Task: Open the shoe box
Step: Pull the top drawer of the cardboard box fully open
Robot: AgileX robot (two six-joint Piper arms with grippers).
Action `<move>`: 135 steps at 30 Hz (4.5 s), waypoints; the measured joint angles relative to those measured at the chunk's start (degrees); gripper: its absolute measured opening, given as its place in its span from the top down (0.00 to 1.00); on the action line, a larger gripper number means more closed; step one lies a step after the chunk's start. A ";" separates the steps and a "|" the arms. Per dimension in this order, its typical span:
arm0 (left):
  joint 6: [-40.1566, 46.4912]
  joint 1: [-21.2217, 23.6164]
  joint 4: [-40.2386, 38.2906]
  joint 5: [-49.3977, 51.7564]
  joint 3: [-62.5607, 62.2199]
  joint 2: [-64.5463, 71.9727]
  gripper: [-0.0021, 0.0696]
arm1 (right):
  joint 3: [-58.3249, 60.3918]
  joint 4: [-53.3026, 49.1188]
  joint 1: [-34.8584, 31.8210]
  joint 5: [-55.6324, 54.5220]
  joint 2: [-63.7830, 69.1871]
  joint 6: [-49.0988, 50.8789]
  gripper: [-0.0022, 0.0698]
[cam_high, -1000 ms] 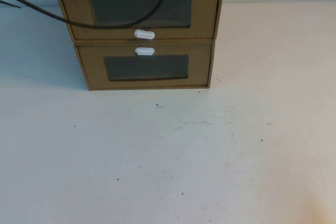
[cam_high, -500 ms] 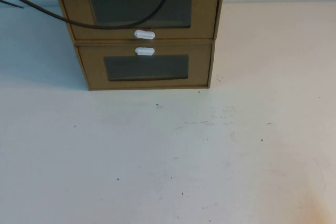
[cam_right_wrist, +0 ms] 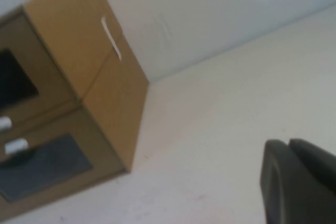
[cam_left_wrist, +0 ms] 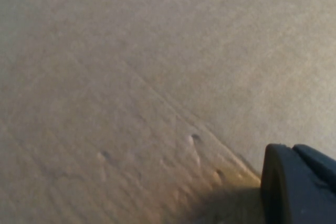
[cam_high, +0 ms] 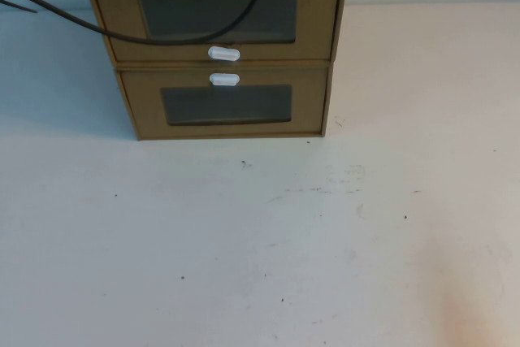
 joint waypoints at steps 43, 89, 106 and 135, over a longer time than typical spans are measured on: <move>-3.51 0.00 0.00 0.52 -0.14 0.00 0.98 | -58.72 -15.76 34.56 27.20 74.72 -6.02 0.99; -4.59 0.00 0.00 1.36 -0.27 0.00 0.98 | -94.03 -129.44 48.64 27.38 119.82 51.76 0.53; -4.59 0.00 0.00 1.49 -0.31 0.00 0.98 | -98.04 -129.80 47.22 22.39 123.12 50.77 0.60; -4.59 0.00 0.00 1.97 -0.53 0.00 0.98 | -99.70 -131.39 47.11 25.23 124.35 46.12 0.96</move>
